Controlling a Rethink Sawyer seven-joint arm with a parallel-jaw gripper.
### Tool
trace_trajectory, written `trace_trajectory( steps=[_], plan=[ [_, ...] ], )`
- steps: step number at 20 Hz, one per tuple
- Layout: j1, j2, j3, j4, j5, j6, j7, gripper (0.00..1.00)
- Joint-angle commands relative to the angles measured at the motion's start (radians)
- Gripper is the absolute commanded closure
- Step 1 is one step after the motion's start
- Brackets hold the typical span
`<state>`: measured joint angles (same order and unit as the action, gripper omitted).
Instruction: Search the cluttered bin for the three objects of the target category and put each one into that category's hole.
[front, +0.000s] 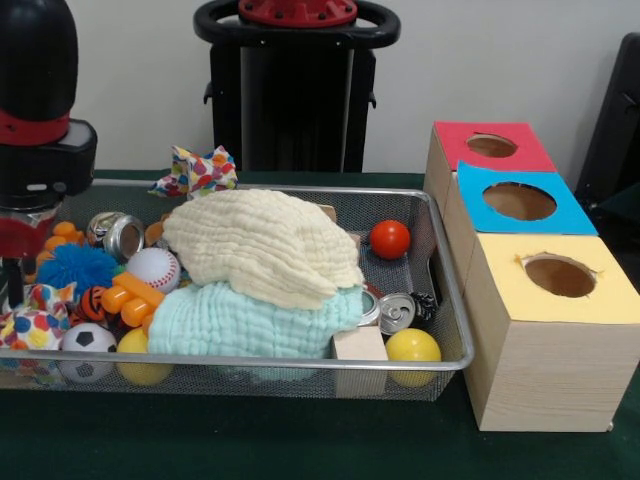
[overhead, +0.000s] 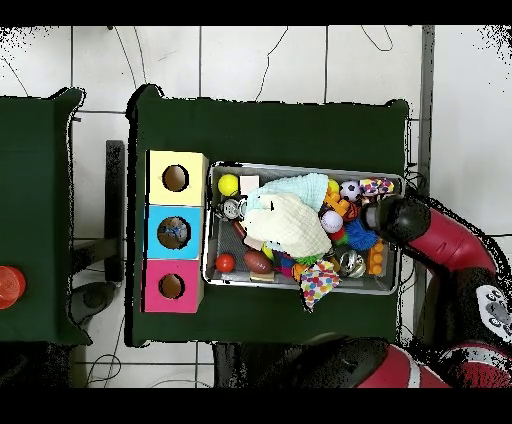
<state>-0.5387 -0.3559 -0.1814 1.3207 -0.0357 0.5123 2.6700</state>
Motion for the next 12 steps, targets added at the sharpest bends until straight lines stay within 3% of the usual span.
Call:
trace_trajectory(
  steps=[1, 7, 12],
  plan=[
    [-0.033, 0.059, 0.144, 0.088, 0.052, -0.086, 0.061, 0.0],
    [-0.045, 0.098, 0.128, 0.077, 0.019, -0.102, 0.025, 0.0],
    [-0.007, 0.123, 0.088, 0.06, -0.001, -0.162, 0.05, 0.0]
  ],
)
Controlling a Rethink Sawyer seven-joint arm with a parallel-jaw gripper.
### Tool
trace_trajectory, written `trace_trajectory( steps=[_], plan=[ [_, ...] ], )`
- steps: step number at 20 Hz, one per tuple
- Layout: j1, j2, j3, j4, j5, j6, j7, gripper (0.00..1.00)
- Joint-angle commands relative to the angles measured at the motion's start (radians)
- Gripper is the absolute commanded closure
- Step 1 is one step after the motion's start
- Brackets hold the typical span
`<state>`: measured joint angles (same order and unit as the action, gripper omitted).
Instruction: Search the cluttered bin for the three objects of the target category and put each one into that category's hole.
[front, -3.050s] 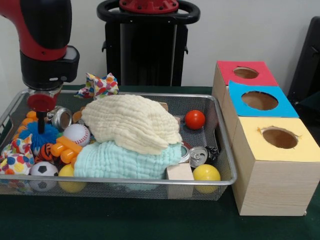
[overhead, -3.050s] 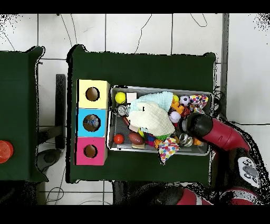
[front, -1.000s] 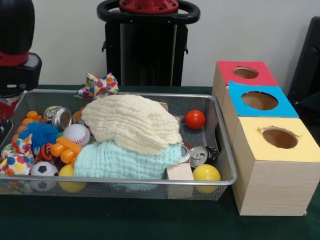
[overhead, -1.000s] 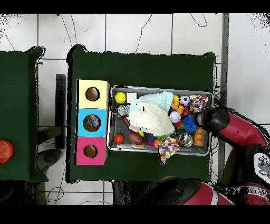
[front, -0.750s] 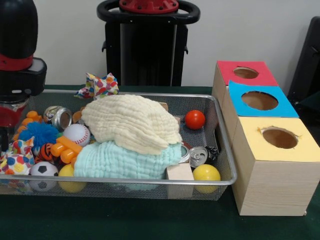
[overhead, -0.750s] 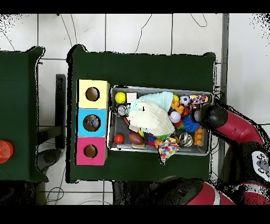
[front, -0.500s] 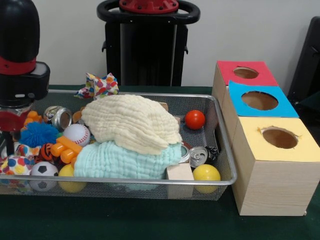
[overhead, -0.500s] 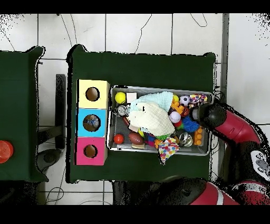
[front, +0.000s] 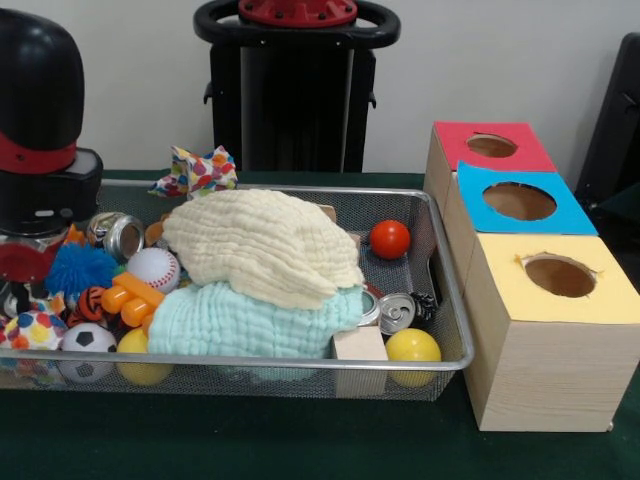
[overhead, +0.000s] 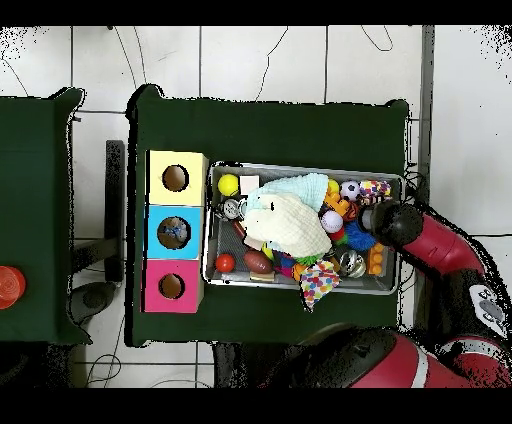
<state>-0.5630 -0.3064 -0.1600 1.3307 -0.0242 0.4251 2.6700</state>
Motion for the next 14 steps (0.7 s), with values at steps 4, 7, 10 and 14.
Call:
trace_trajectory(
  steps=[4, 7, 10, 14],
  plan=[
    [0.026, 0.081, 0.063, 0.054, -0.007, -0.092, 0.061, 0.0],
    [0.022, 0.08, 0.065, 0.047, -0.005, -0.069, 0.045, 0.0],
    [0.006, 0.076, 0.086, 0.053, -0.008, -0.064, 0.021, 1.0],
    [-0.006, 0.073, 0.099, 0.056, -0.016, -0.064, 0.0, 1.0]
  ],
)
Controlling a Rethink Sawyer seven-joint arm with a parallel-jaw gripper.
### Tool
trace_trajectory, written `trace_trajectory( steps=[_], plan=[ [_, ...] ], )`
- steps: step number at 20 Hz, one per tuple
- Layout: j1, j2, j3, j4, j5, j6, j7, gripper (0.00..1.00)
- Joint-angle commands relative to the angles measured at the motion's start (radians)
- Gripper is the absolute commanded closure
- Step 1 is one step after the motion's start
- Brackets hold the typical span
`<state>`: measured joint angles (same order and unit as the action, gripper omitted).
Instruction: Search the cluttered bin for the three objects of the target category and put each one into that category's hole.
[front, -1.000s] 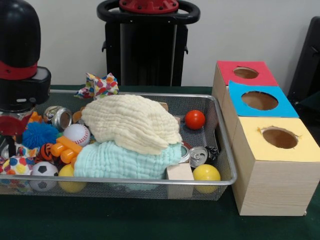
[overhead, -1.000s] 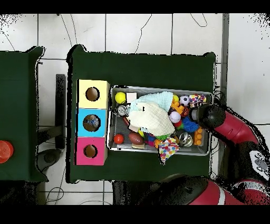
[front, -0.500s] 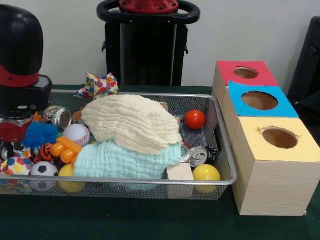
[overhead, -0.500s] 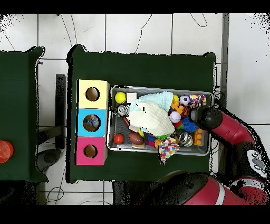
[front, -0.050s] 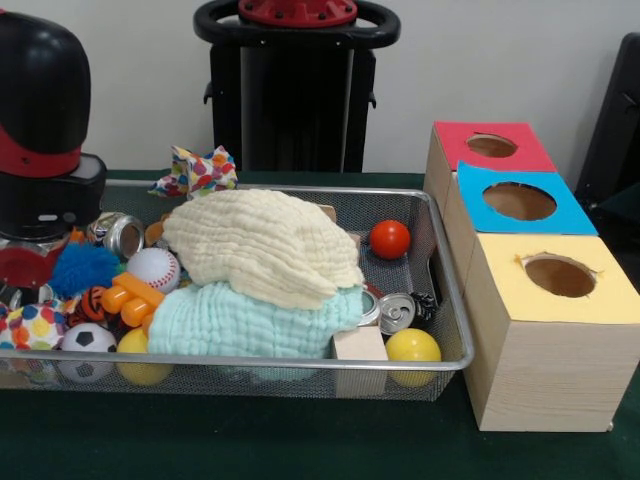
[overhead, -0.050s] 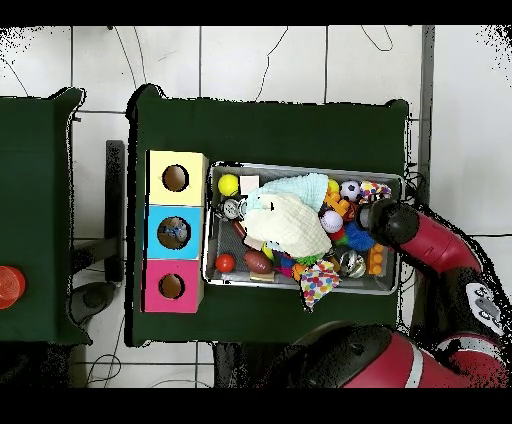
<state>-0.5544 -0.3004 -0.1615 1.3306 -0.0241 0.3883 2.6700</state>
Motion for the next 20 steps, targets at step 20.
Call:
trace_trajectory(
  steps=[20],
  plan=[
    [-0.008, -0.192, 0.19, 0.366, 0.214, 0.285, 0.089, 1.0]
  ],
)
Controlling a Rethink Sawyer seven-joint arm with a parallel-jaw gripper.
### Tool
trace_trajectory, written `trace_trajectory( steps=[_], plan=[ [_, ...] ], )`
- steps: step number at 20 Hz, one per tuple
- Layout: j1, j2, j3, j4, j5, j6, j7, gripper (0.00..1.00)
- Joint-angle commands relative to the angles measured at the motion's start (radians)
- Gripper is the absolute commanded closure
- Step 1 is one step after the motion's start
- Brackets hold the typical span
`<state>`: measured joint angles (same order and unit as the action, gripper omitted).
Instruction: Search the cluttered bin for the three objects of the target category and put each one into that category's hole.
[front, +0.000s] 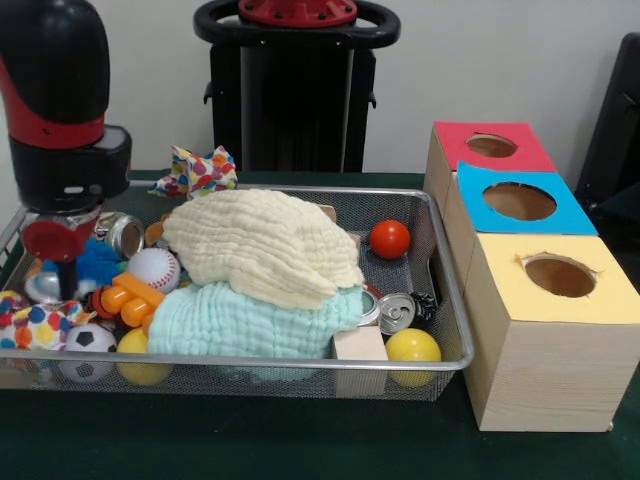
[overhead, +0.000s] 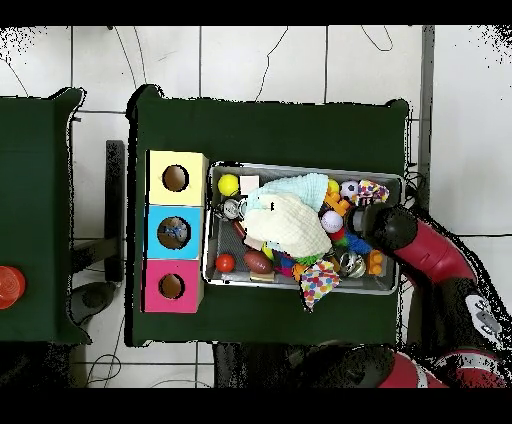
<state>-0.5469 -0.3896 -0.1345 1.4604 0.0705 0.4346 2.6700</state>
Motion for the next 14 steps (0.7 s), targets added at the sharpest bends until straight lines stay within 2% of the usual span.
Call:
trace_trajectory(
  steps=[1, 8, 11, 14],
  plan=[
    [-0.02, -0.116, 0.174, 0.254, 0.142, 0.259, 0.091, 1.0],
    [-0.024, -0.185, 0.244, 0.384, 0.301, 0.295, 0.117, 1.0],
    [-0.006, -0.207, 0.261, 0.44, 0.359, 0.249, 0.125, 1.0],
    [0.039, -0.16, 0.179, 0.381, 0.269, 0.14, 0.088, 1.0]
  ],
)
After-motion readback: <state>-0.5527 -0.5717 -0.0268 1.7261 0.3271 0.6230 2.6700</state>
